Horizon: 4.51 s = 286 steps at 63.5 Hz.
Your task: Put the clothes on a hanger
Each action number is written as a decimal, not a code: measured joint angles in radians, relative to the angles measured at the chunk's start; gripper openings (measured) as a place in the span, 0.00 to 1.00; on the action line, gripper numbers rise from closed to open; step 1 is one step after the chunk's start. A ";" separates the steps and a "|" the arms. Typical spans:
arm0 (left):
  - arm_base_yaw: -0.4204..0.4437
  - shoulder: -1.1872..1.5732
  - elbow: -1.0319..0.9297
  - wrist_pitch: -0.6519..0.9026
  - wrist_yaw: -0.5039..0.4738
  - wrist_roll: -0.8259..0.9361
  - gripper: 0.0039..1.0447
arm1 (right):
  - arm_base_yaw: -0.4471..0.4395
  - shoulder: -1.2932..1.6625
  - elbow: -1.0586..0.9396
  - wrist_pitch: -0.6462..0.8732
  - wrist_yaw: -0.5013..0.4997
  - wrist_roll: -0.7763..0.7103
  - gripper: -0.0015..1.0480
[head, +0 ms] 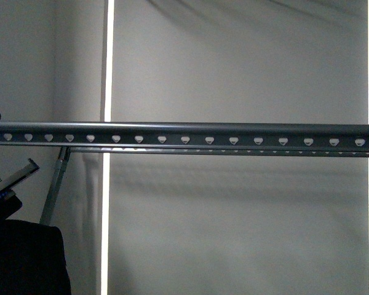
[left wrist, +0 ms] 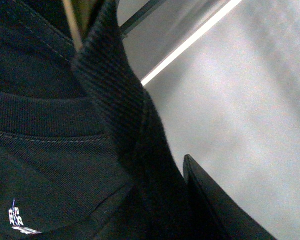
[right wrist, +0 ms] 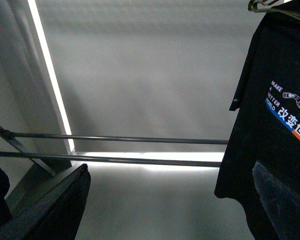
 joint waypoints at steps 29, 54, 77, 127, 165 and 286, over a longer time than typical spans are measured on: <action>-0.017 -0.211 -0.263 -0.029 0.349 0.182 0.04 | 0.000 0.000 0.000 0.000 0.000 0.000 0.93; -0.081 -0.479 -0.347 -0.476 0.878 1.080 0.04 | 0.000 0.000 0.000 0.000 0.000 0.000 0.93; -0.091 -0.359 -0.237 -0.113 0.882 1.910 0.04 | 0.000 0.000 0.000 0.000 0.000 0.000 0.93; -0.274 -0.198 -0.146 0.193 1.042 2.868 0.04 | 0.000 0.000 0.000 0.000 0.000 0.000 0.93; -0.273 -0.191 -0.146 0.179 1.003 2.892 0.04 | -0.025 0.018 0.011 -0.028 -0.095 0.015 0.93; -0.271 -0.190 -0.139 0.177 0.998 2.883 0.04 | -0.092 1.367 0.425 1.147 -0.421 -1.409 0.11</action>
